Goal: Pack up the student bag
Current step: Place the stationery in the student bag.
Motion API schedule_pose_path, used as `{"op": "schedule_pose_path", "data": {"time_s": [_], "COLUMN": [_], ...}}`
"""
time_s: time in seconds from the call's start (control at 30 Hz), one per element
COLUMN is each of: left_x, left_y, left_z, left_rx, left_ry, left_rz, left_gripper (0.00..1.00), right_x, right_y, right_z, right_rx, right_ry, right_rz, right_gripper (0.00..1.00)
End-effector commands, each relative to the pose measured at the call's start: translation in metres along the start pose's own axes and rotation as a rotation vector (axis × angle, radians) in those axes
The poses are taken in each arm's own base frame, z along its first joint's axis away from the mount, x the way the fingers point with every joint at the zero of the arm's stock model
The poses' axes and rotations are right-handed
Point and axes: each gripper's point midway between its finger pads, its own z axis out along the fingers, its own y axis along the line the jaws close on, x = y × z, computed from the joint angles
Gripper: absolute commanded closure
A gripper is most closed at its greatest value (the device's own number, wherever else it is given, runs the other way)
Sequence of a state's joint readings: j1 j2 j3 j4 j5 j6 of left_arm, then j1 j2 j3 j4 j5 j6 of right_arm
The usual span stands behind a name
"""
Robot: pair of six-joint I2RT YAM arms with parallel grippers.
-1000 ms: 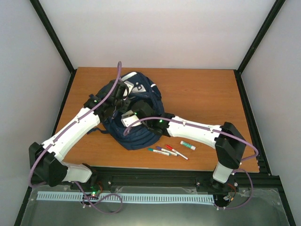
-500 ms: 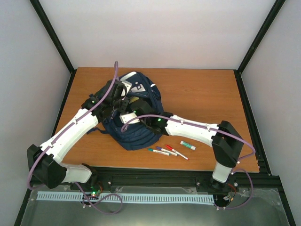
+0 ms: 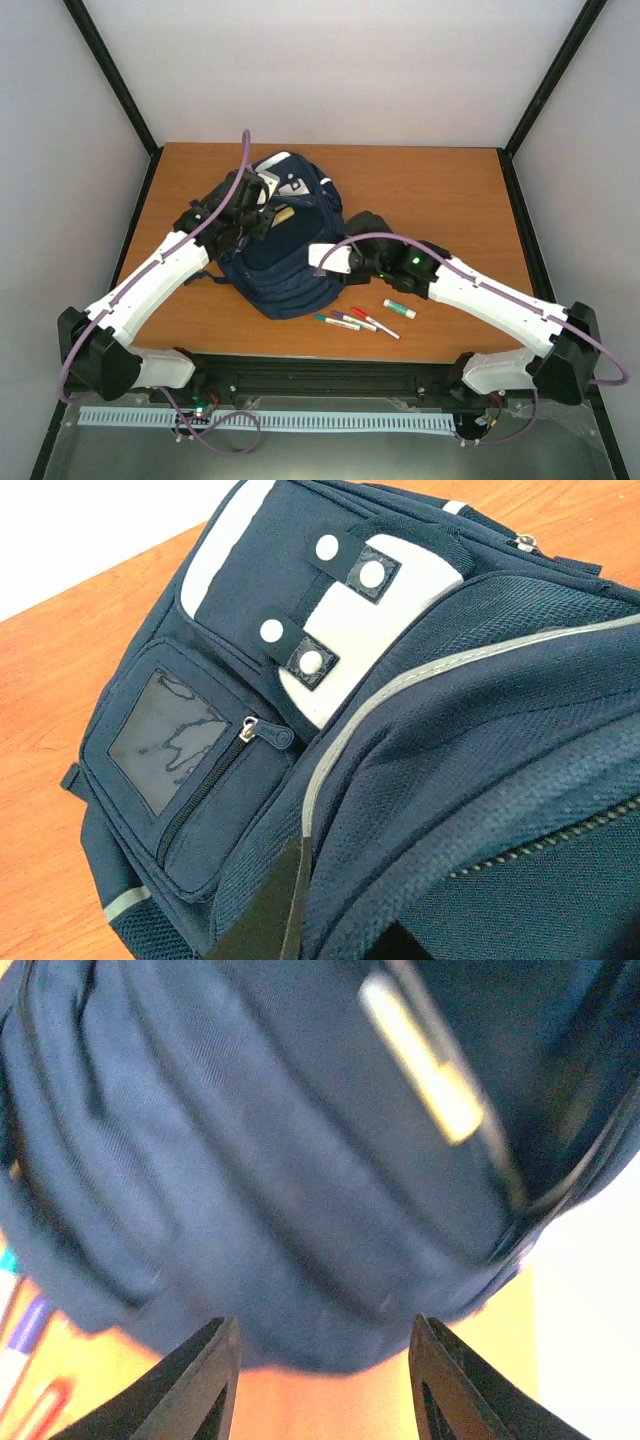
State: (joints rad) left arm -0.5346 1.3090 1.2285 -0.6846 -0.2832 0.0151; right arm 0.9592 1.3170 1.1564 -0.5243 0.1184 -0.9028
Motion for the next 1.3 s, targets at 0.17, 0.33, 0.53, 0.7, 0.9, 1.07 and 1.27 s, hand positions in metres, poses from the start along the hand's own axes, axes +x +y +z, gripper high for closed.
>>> {"op": "schedule_pose_path", "data": {"time_s": [0.17, 0.33, 0.53, 0.7, 0.9, 1.07, 1.27], "left_x": [-0.044, -0.042, -0.040, -0.040, -0.038, -0.037, -0.036], "left_y": [0.019, 0.017, 0.017, 0.017, 0.016, 0.016, 0.014], "left_z": [-0.021, -0.018, -0.016, -0.016, -0.014, -0.012, -0.011], "left_rx": [-0.041, -0.035, -0.042, -0.042, -0.042, -0.041, -0.034], "left_ry": [-0.177, -0.168, -0.158, -0.156, -0.148, -0.140, -0.136], "left_rz": [-0.094, -0.090, -0.085, -0.084, -0.077, -0.073, -0.070], "left_gripper": [0.99, 0.99, 0.99, 0.99, 0.99, 0.99, 0.99], "right_x": [0.104, 0.150, 0.188, 0.205, 0.218, 0.226, 0.227], "right_y": [0.048, 0.067, 0.103, 0.129, 0.146, 0.155, 0.163], "right_z": [-0.035, -0.045, -0.048, -0.044, -0.038, -0.033, -0.025], "right_rx": [-0.160, -0.225, -0.411, -0.501, -0.551, -0.575, -0.608], "right_ry": [0.093, 0.227, 0.377, 0.467, 0.527, 0.563, 0.566], "right_rz": [0.442, 0.560, 0.703, 0.721, 0.716, 0.713, 0.719], "right_gripper": [0.53, 0.51, 0.53, 0.54, 0.54, 0.54, 0.54]}}
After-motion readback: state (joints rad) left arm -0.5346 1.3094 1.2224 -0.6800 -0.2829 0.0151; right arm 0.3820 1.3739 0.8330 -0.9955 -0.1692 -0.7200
